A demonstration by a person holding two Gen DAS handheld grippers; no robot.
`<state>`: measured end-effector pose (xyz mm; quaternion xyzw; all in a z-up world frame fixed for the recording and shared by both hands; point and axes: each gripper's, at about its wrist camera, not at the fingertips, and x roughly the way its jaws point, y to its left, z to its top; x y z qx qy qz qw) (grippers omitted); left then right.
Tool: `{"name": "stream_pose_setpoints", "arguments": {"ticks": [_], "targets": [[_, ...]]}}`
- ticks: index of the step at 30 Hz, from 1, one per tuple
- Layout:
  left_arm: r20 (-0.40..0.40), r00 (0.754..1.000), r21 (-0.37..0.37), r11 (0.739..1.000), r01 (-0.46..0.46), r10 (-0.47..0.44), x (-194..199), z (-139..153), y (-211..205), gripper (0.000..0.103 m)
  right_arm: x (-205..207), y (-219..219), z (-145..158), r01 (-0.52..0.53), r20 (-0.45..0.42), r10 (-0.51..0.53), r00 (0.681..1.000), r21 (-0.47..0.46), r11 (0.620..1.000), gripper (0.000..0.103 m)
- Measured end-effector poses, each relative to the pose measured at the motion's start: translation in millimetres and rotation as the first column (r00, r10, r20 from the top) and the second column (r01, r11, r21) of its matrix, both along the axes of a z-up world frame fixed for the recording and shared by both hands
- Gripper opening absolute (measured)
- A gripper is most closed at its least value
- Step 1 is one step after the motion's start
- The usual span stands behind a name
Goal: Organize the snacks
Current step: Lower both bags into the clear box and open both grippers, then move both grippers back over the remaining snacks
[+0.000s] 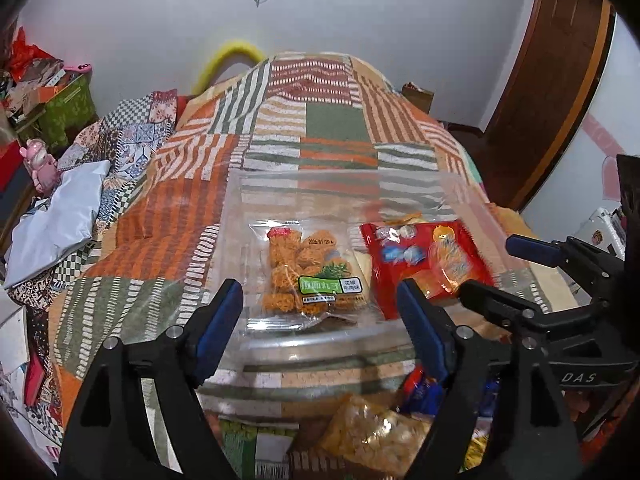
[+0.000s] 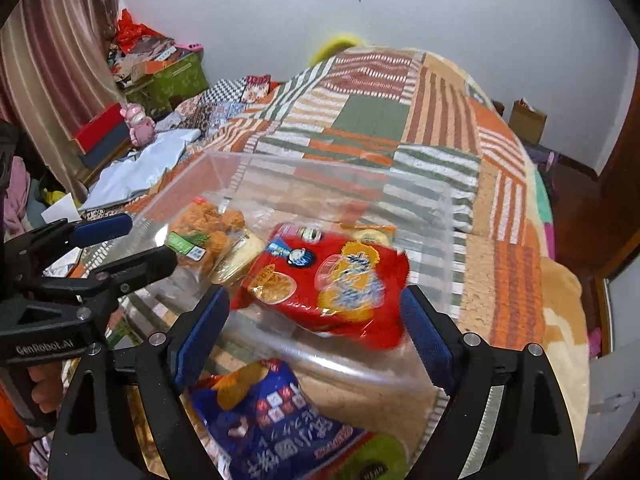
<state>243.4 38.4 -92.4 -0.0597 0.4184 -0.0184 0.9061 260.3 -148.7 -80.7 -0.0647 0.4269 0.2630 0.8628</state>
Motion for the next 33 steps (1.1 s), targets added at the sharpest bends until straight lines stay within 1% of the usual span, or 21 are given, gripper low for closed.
{"name": "stream_pose_setpoints", "arguments": {"ticks": [3, 9, 11, 13, 15, 19, 24, 29, 33], "targets": [[0.026, 1.0, 0.002, 1.0, -0.011, 0.01, -16, 11, 3, 0.08, -12, -10, 12, 0.01, 0.031, -0.011, 0.999, 0.023, 1.0, 0.085], [0.068, 0.997, 0.033, 0.999, -0.033, 0.03, -55, 28, 11, 0.083, -45, -31, 33, 0.028, 0.111, -0.033, 0.993, 0.046, 0.999, 0.085], [0.081, 0.996, 0.045, 0.998, -0.038, 0.034, -69, 32, 14, 0.086, -56, -36, 35, 0.034, 0.127, -0.039, 0.991, 0.045, 0.998, 0.085], [0.089, 0.995, 0.058, 0.997, -0.042, 0.037, -83, 33, 16, 0.09, -65, -41, 35, 0.042, 0.135, -0.048, 0.99, 0.049, 0.998, 0.085], [0.094, 0.995, 0.075, 0.996, -0.048, 0.041, -99, 32, 19, 0.091, -72, -49, 33, 0.054, 0.135, -0.061, 0.989, 0.057, 0.997, 0.085], [0.075, 0.996, 0.084, 0.995, -0.056, 0.05, -122, 22, 26, 0.094, -84, -62, 23, 0.068, 0.117, -0.076, 0.99, 0.065, 0.996, 0.085], [0.018, 0.998, 0.087, 0.994, -0.066, 0.065, -141, -3, 33, 0.094, -95, -79, 4, 0.085, 0.08, -0.089, 0.993, 0.05, 0.995, 0.085], [-0.054, 0.995, 0.052, 0.995, -0.087, 0.089, -152, -34, 45, 0.094, -98, -90, -22, 0.094, 0.02, -0.094, 0.995, 0.019, 0.995, 0.085], [-0.093, 0.992, 0.032, 0.996, -0.083, 0.086, -157, -49, 46, 0.094, -99, -93, -45, 0.087, -0.034, -0.087, 0.996, -0.009, 0.996, 0.085]]}}
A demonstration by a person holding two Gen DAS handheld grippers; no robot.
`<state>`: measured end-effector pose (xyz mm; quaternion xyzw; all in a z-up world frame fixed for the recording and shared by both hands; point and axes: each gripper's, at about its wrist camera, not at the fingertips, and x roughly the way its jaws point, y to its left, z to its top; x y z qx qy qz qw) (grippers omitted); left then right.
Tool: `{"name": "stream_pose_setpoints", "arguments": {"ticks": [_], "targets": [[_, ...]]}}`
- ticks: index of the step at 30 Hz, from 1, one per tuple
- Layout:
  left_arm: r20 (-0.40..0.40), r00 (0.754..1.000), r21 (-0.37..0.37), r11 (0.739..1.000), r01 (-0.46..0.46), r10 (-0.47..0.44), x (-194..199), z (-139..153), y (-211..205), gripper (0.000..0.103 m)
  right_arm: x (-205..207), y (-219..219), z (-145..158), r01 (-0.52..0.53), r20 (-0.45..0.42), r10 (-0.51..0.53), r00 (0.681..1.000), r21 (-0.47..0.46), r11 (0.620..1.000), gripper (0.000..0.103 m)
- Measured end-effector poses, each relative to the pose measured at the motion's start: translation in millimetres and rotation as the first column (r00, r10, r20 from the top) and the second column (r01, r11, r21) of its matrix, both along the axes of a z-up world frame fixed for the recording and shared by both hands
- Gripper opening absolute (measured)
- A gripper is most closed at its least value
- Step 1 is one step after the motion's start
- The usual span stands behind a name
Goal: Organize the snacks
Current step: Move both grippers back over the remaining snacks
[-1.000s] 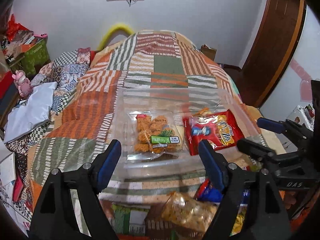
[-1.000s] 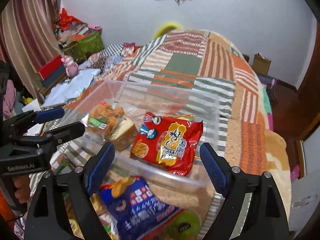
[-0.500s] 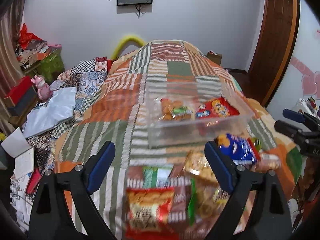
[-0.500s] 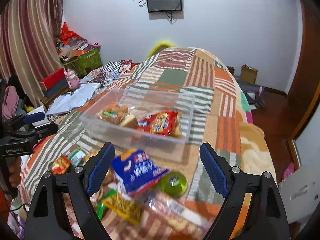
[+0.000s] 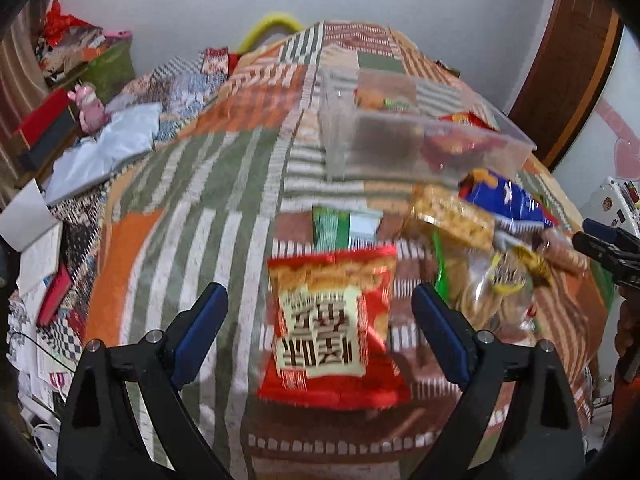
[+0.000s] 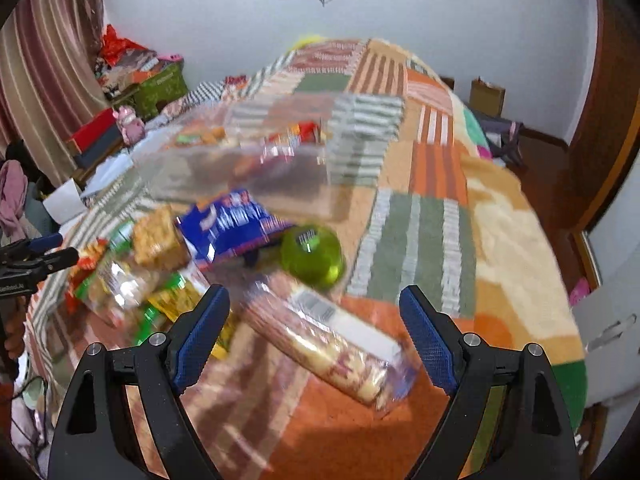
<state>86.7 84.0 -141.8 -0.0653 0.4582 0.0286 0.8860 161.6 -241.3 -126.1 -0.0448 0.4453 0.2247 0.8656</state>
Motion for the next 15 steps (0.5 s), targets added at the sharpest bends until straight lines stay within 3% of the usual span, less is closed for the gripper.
{"name": "stream_pose_setpoints", "arguments": {"ticks": [5, 11, 15], "targets": [[-0.037, 0.999, -0.041, 0.999, 0.003, -0.004, -3, -16, 0, 0.094, -1, 3, -20, -0.021, -0.023, 0.019, 1.0, -0.067, 0.998, 0.085], [-0.071, 0.997, -0.048, 0.999, 0.003, -0.006, 3, -30, -3, 0.093, 0, 5, -25, -0.057, -0.043, 0.054, 0.998, -0.086, 0.995, 0.085], [-0.068, 0.998, -0.032, 0.999, 0.006, -0.009, 4, -34, -6, 0.078, 2, 4, -27, -0.062, -0.058, 0.058, 0.997, -0.063, 0.996, 0.082]]}}
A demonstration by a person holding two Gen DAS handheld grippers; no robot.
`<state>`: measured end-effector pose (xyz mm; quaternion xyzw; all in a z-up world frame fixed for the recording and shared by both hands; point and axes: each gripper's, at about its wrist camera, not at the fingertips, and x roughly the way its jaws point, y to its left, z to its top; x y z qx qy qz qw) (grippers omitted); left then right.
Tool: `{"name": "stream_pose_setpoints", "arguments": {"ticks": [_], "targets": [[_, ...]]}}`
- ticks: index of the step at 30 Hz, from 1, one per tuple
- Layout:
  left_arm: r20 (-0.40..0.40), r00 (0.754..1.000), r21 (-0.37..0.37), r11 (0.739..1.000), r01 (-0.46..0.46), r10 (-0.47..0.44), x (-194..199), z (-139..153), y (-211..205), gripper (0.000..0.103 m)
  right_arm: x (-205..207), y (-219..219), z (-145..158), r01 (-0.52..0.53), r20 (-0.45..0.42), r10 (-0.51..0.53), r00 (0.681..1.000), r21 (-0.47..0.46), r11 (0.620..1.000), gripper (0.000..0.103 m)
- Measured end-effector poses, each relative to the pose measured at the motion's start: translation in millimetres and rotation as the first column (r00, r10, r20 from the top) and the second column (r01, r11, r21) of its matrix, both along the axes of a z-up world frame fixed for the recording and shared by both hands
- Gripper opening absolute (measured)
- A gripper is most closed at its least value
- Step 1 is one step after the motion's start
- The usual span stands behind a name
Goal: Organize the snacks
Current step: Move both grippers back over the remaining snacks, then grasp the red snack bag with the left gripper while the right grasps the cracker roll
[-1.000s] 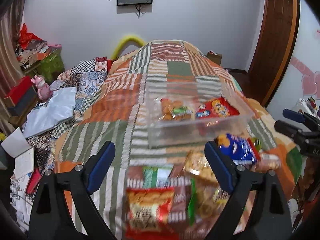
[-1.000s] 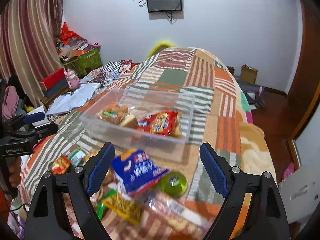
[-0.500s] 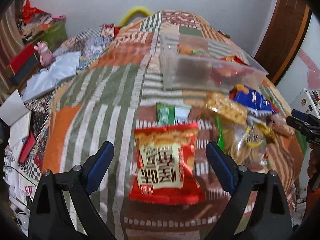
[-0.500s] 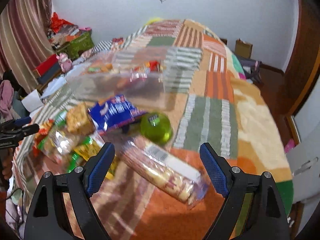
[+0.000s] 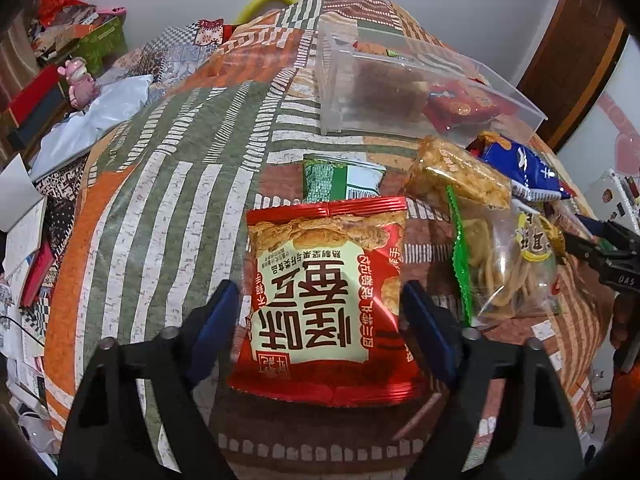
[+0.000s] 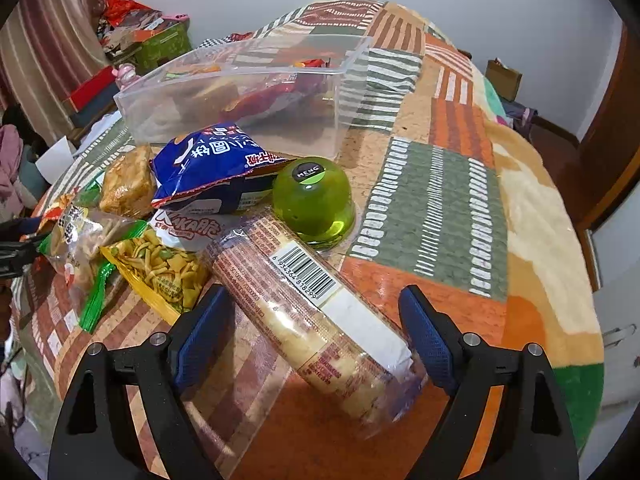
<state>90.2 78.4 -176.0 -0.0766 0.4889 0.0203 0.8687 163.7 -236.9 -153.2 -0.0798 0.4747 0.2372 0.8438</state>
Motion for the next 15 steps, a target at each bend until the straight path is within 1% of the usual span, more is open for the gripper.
{"name": "stream_pose_setpoints", "arguments": {"ticks": [3, 6, 11, 13, 15], "targets": [[0.015, 1.0, 0.014, 1.0, 0.01, -0.01, -2, 0, -2, 0.072, -5, 1, 2, -0.006, 0.005, 0.006, 1.0, 0.003, 1.0, 0.074], [0.03, 1.0, 0.03, 1.0, 0.009, -0.01, -5, 2, -3, 0.069, -11, 1, 3, -0.012, 0.008, 0.012, 1.0, 0.008, 1.0, 0.066], [0.047, 0.999, 0.028, 1.0, -0.005, 0.004, -8, 5, 1, 0.064, -21, -2, 7, -0.022, 0.002, 0.022, 1.0, 0.034, 0.999, 0.055], [0.061, 0.998, 0.034, 0.999, -0.007, 0.004, -11, 10, 2, 0.055, -25, -1, 9, -0.029, 0.007, 0.029, 1.0, 0.039, 0.999, 0.051], [0.078, 0.997, 0.045, 0.999, -0.008, 0.005, -14, 17, 2, 0.051, -28, 1, 10, -0.036, 0.012, 0.036, 0.999, 0.042, 0.998, 0.049]]}}
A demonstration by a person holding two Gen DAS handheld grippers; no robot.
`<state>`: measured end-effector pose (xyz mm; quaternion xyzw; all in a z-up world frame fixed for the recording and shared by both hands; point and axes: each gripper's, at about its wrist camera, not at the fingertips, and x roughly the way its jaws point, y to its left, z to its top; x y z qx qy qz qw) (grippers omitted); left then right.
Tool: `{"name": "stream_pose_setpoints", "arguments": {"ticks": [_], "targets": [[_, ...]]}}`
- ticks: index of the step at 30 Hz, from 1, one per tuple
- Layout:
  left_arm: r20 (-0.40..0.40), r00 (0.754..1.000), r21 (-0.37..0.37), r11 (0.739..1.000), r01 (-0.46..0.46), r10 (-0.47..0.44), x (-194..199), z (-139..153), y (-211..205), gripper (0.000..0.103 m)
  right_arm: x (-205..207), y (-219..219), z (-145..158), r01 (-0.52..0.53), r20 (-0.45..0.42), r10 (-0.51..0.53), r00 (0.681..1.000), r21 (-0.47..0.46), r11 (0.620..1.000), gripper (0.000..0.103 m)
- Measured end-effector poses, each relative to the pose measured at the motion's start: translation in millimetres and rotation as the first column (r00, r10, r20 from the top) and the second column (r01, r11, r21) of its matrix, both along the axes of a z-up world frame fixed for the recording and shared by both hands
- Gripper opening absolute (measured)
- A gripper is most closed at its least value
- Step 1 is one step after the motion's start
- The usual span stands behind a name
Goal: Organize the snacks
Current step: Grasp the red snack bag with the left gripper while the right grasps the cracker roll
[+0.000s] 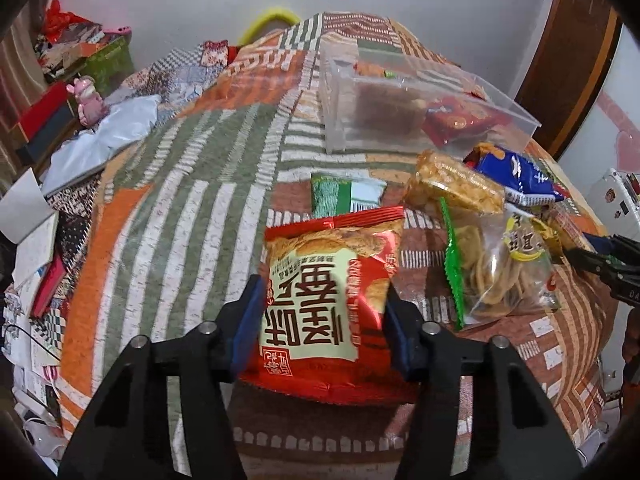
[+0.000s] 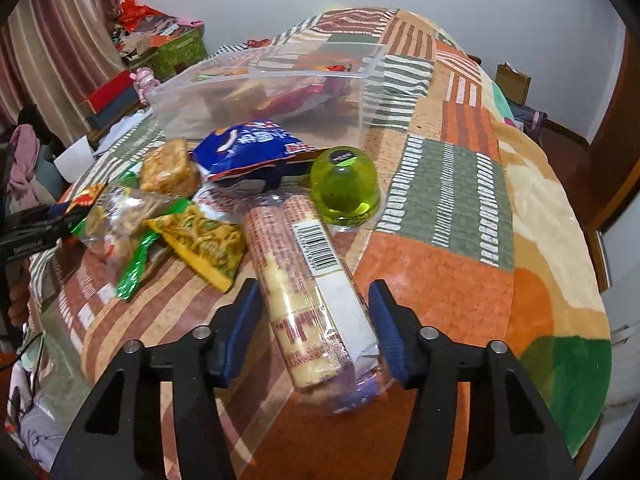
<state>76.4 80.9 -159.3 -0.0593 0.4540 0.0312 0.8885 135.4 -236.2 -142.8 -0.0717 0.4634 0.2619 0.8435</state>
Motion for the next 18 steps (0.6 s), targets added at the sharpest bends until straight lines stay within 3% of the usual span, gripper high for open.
{"name": "stream_pose_setpoints", "arguments": {"ticks": [6, 13, 18], "targets": [[0.031, 1.0, 0.006, 1.0, -0.001, 0.001, -3, 13, 1, 0.04, -7, 1, 8, 0.006, 0.016, -0.006, 1.0, 0.038, 0.999, 0.046], [0.049, 0.999, -0.013, 1.0, 0.009, -0.009, 0, 22, -4, 0.033, -9, -3, 24, 0.014, 0.051, -0.018, 0.999, 0.072, 0.997, 0.038], [0.067, 0.997, -0.028, 0.999, 0.029, -0.027, 1, 28, -11, 0.03, -6, 0, 15, 0.011, 0.034, -0.013, 0.999, 0.044, 0.999, 0.038]]}}
